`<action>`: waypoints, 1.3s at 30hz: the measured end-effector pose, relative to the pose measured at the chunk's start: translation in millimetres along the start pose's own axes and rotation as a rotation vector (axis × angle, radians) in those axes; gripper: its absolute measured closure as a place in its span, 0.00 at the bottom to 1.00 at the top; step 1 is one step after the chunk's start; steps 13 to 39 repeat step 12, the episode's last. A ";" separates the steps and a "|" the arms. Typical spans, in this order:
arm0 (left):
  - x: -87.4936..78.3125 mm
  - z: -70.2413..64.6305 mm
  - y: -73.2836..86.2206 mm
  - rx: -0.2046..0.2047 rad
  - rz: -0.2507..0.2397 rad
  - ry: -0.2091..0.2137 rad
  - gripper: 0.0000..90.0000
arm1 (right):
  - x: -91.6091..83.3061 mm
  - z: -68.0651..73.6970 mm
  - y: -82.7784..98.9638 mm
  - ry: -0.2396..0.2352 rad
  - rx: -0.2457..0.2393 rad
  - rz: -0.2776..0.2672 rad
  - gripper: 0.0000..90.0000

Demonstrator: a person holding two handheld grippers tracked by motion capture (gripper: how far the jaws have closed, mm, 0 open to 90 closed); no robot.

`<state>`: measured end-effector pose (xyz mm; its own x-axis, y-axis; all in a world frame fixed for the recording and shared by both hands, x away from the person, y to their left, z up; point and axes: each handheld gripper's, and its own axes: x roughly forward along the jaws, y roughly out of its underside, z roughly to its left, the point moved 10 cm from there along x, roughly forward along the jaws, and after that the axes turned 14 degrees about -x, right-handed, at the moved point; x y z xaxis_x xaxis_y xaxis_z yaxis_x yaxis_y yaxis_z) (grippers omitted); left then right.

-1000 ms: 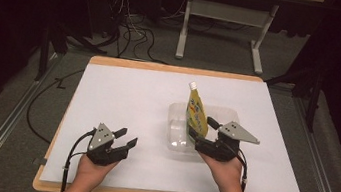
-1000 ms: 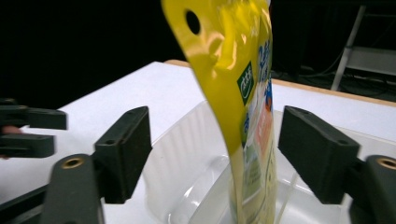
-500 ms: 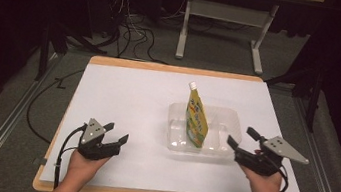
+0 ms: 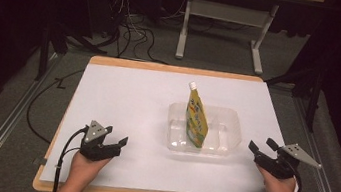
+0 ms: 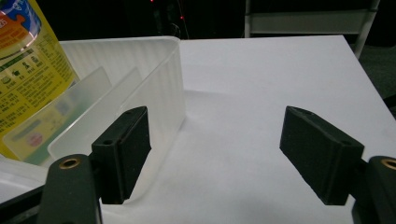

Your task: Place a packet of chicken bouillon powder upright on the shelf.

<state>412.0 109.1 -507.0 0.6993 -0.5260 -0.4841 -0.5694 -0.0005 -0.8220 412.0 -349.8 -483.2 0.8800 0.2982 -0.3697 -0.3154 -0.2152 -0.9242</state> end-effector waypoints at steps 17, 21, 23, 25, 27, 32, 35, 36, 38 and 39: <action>-2.8 18.9 -0.6 -0.005 0.006 -0.052 0.35 | 3.9 -3.5 7.5 0.012 0.004 0.026 0.29; -2.8 18.9 -0.6 -0.005 0.006 -0.052 0.35 | 3.9 -3.5 7.5 0.012 0.004 0.026 0.29; -2.8 18.9 -0.6 -0.005 0.006 -0.052 0.35 | 3.9 -3.5 7.5 0.012 0.004 0.026 0.29; -2.8 18.9 -0.6 -0.005 0.006 -0.052 0.35 | 3.9 -3.5 7.5 0.012 0.004 0.026 0.29; -2.8 18.9 -0.6 -0.005 0.006 -0.052 0.35 | 3.9 -3.5 7.5 0.012 0.004 0.026 0.29; -2.8 18.9 -0.6 -0.005 0.006 -0.052 0.35 | 3.9 -3.5 7.5 0.012 0.004 0.026 0.29; -2.8 18.9 -0.6 -0.005 0.006 -0.052 0.35 | 3.9 -3.5 7.5 0.012 0.004 0.026 0.29; -2.8 18.9 -0.6 -0.005 0.006 -0.052 0.35 | 3.9 -3.5 7.5 0.012 0.004 0.026 0.29; -2.8 18.9 -0.6 -0.005 0.006 -0.052 0.35 | 3.9 -3.5 7.5 0.012 0.004 0.026 0.29; -2.8 18.9 -0.6 -0.005 0.006 -0.052 0.35 | 3.9 -3.5 7.5 0.012 0.004 0.026 0.29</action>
